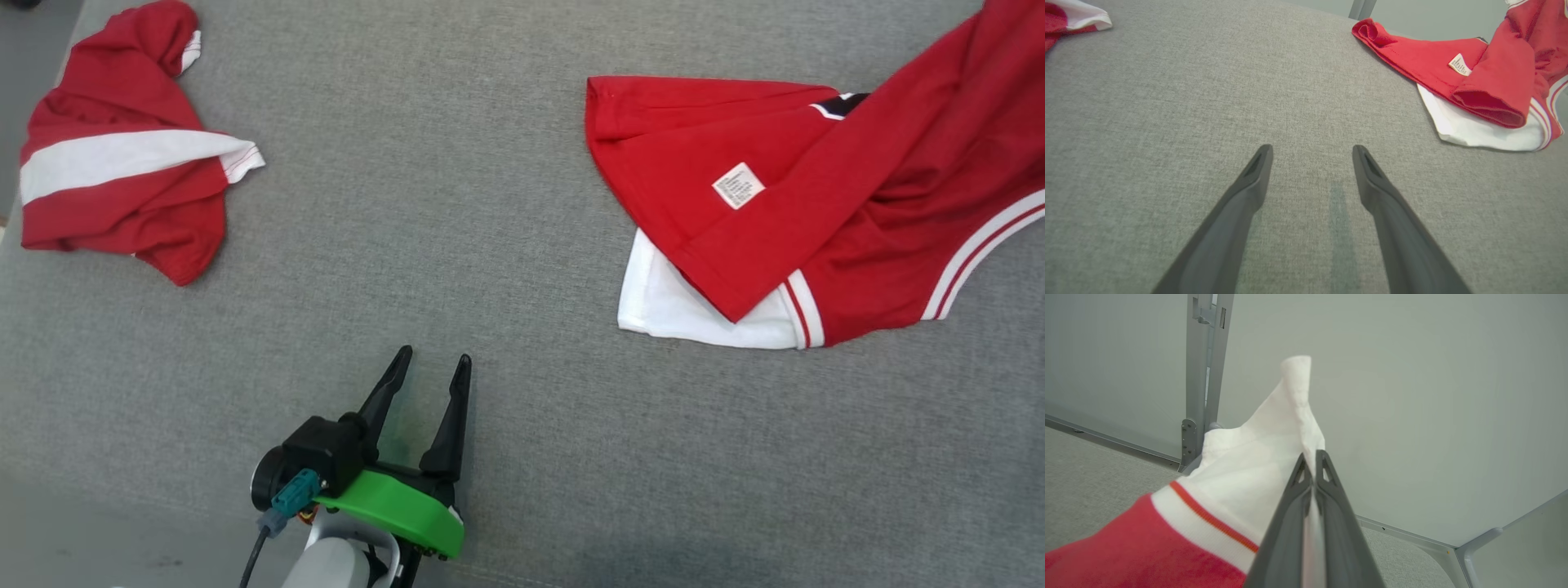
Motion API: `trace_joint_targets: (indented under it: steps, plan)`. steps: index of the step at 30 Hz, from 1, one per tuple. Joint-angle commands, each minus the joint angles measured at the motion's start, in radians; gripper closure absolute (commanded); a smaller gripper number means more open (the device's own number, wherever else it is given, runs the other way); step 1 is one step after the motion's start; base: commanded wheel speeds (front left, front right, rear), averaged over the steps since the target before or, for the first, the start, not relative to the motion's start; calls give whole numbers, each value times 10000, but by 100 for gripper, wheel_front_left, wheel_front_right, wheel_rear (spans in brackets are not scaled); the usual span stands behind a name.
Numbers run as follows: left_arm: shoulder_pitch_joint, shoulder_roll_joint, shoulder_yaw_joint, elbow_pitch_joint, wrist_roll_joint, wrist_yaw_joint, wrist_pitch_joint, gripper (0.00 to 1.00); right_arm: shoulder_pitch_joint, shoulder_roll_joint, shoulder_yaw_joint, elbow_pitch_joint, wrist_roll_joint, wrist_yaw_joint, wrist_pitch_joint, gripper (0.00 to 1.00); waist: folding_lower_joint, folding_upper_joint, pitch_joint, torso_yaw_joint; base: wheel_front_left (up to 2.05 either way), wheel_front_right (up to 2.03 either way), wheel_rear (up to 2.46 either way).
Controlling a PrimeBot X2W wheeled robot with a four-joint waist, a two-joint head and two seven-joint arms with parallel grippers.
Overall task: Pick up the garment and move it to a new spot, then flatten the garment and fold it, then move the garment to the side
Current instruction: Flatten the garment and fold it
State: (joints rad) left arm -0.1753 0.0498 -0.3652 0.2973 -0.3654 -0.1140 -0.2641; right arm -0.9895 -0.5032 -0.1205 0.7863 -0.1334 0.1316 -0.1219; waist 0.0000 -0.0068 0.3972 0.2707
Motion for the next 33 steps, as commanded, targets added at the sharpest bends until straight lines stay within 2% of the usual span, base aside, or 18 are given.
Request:
trace_joint_targets:
  steps: [1,5,9,14,20,25,29,33]
  plan:
    - [-123,9,-77,-15,-92,73,-4,0,-218,-62,-173,175,-219,-17,108,0,0,68,504,845,0,0,0]
    - [48,12,-148,-49,-286,199,-6,0,-304,253,-328,512,-477,-16,-303,0,0,68,412,869,0,0,0]
    - [142,10,-71,-9,-310,259,-6,0,58,707,-154,652,-163,-17,-899,0,0,68,162,604,0,0,0]
    - [92,18,128,72,-76,199,-4,0,971,1659,830,296,836,-17,-1366,0,0,68,-361,-45,0,0,0]
    - [268,19,364,186,100,95,-4,0,3025,2393,2419,-1332,2631,-16,-1433,0,0,68,-1025,-690,0,0,0]
    - [479,21,427,314,60,50,-6,0,5001,2520,3408,-2857,3812,-16,-1433,0,0,68,-1414,-995,0,0,0]
    - [682,21,464,451,74,6,-6,0,6282,2652,3785,-3470,4173,-16,-1433,0,0,68,-1684,-1068,0,0,0]
    - [902,19,500,592,172,-21,-4,0,7158,2782,4095,-3490,4362,-16,-1435,0,0,68,-1926,-1044,0,0,0]
